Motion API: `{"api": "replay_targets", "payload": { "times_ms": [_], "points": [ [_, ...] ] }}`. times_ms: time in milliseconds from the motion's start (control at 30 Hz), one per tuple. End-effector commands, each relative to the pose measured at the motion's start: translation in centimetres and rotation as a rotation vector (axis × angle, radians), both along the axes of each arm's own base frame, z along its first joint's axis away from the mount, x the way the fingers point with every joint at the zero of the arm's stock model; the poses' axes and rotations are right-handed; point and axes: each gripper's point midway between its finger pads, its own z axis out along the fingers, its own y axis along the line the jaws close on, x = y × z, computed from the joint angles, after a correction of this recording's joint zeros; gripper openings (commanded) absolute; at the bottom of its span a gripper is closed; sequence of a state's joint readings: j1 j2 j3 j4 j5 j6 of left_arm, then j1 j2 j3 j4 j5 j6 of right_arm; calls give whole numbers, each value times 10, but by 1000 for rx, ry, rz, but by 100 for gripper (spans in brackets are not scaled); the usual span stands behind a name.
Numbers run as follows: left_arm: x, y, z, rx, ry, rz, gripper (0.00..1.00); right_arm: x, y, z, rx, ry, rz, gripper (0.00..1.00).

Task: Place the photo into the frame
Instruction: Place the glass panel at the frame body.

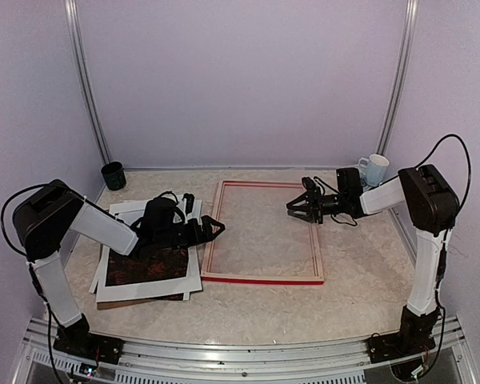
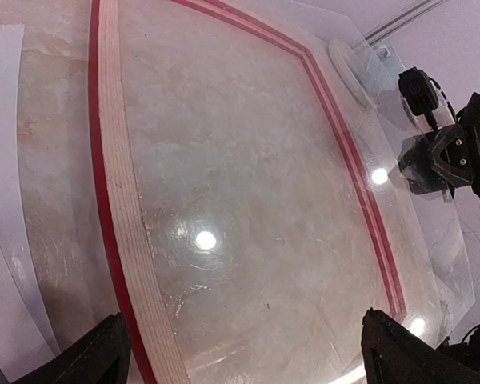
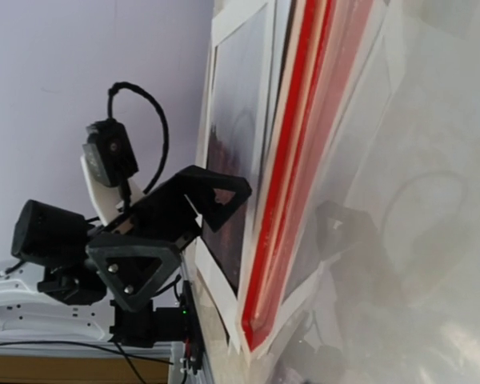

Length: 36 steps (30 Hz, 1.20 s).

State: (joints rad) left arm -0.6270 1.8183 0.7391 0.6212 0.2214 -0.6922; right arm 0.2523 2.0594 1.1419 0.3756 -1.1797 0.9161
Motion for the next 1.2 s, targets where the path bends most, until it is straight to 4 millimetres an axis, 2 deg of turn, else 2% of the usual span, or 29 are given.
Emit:
{"api": "replay_targets", "payload": {
  "times_ms": [0, 567, 733, 1167],
  "points": [
    [2, 2, 10, -25, -23, 6, 99, -1, 0, 3, 35, -20, 18, 32],
    [6, 16, 12, -31, -29, 50, 99, -5, -1, -1, 63, -13, 16, 19],
    [5, 15, 12, -37, -26, 46, 99, -3, -1, -7, 57, -8, 6, 22],
    [3, 5, -4, -64, 25, 8, 99, -2, 0, -20, 41, 11, 9, 24]
  ]
}}
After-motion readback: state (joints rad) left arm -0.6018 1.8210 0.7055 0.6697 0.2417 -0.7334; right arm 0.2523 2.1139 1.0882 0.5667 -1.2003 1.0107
